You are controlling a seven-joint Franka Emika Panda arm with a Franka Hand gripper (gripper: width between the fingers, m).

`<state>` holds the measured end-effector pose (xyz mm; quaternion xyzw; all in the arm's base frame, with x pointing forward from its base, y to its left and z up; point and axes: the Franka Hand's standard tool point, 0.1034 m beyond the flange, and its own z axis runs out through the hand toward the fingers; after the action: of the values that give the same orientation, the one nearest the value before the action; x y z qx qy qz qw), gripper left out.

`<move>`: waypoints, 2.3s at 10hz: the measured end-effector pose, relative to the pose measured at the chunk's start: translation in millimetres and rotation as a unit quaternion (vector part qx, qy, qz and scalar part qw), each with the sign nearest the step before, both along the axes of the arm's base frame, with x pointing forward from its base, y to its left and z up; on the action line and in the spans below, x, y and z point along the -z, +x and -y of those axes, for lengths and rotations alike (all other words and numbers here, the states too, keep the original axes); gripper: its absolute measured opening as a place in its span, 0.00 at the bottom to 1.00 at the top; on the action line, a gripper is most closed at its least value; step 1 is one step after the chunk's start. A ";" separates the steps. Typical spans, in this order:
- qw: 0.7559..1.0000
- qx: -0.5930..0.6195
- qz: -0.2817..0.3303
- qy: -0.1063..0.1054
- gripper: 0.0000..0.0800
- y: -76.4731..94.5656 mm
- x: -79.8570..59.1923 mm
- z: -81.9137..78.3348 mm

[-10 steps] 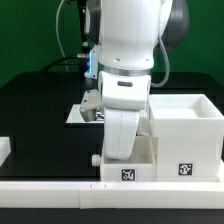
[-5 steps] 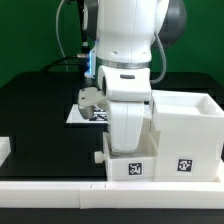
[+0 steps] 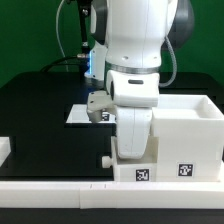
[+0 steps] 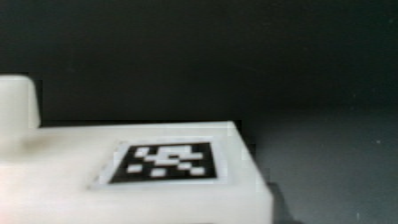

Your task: Assemble drawer

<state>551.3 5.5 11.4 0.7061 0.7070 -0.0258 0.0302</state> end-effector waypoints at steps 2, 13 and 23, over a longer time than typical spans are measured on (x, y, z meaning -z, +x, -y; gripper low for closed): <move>1.000 0.006 -0.001 0.000 0.05 -3.5 1.9 2.4; 0.999 -0.033 -0.013 0.023 0.81 25.3 -43.6 49.4; 0.990 0.027 -0.024 0.136 0.81 7.6 -13.1 16.4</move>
Offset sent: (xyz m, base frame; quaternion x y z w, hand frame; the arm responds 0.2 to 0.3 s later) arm 0.0000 0.0000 0.0000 0.0000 0.0000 0.0000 1.0000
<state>558.9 -10.9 24.5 0.7213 0.6855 0.0530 -0.0841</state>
